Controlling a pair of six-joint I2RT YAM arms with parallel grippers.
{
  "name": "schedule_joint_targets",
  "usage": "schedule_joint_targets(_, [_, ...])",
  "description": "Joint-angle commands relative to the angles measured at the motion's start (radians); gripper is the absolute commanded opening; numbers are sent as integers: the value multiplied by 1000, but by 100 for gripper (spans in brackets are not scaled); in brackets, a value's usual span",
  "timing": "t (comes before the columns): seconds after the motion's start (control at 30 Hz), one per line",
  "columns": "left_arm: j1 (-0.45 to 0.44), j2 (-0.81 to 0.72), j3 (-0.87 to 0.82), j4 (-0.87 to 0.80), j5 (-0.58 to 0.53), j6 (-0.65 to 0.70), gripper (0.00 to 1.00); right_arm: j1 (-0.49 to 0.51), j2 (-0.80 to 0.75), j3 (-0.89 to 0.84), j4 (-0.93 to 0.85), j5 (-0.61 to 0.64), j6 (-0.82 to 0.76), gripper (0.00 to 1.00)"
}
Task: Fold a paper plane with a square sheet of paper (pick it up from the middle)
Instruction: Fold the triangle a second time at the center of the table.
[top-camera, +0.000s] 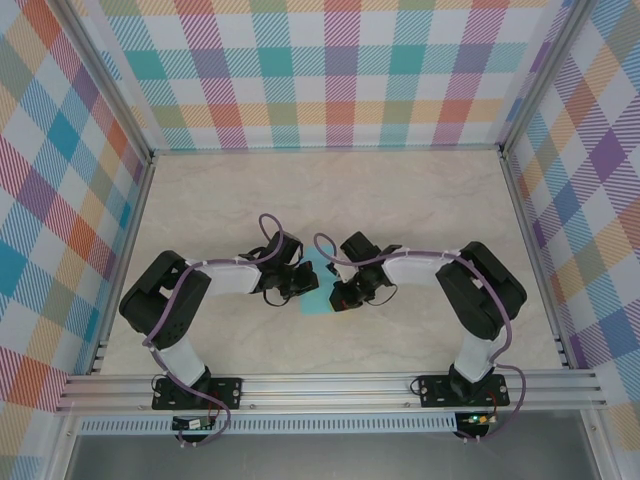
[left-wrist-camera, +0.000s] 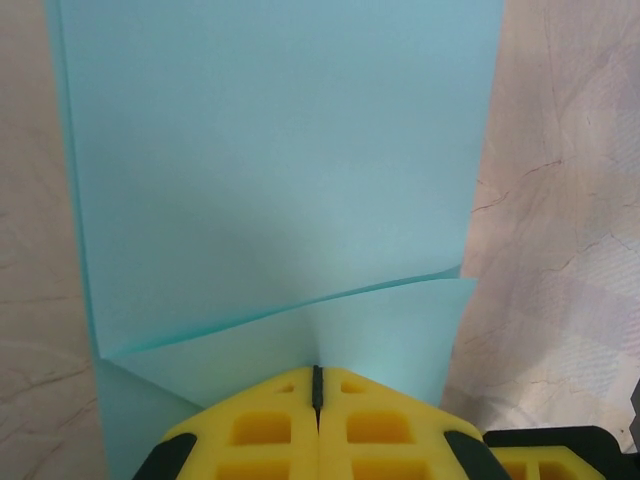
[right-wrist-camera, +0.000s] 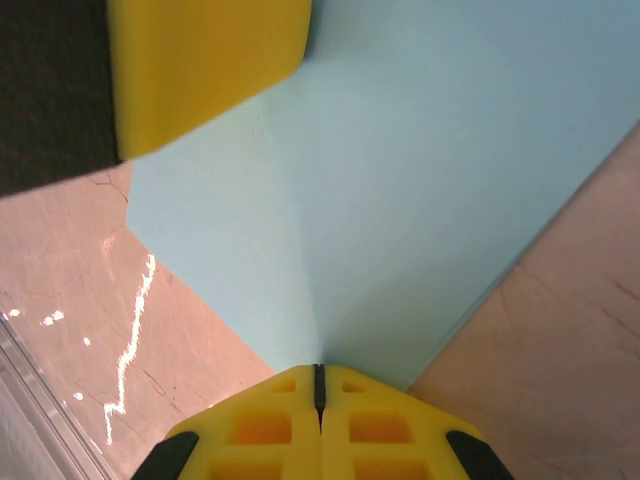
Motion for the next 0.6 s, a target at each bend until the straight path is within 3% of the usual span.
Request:
schedule_joint_targets(0.0, [5, 31, -16, -127, -113, -8, 0, 6, -8, -73, -112, 29, -18, 0])
schedule_joint_targets(0.33, [5, -18, 36, -75, -24, 12, 0, -28, -144, -16, -8, 38, 123, 4])
schedule_joint_targets(0.43, [5, -59, 77, -76, -8, -5, 14, -41, -112, 39, 22, 50, 170, 16])
schedule_joint_targets(0.57, [4, -127, 81, -110, -54, -42, 40, -68, -53, 85, 60, 39, 203, 32])
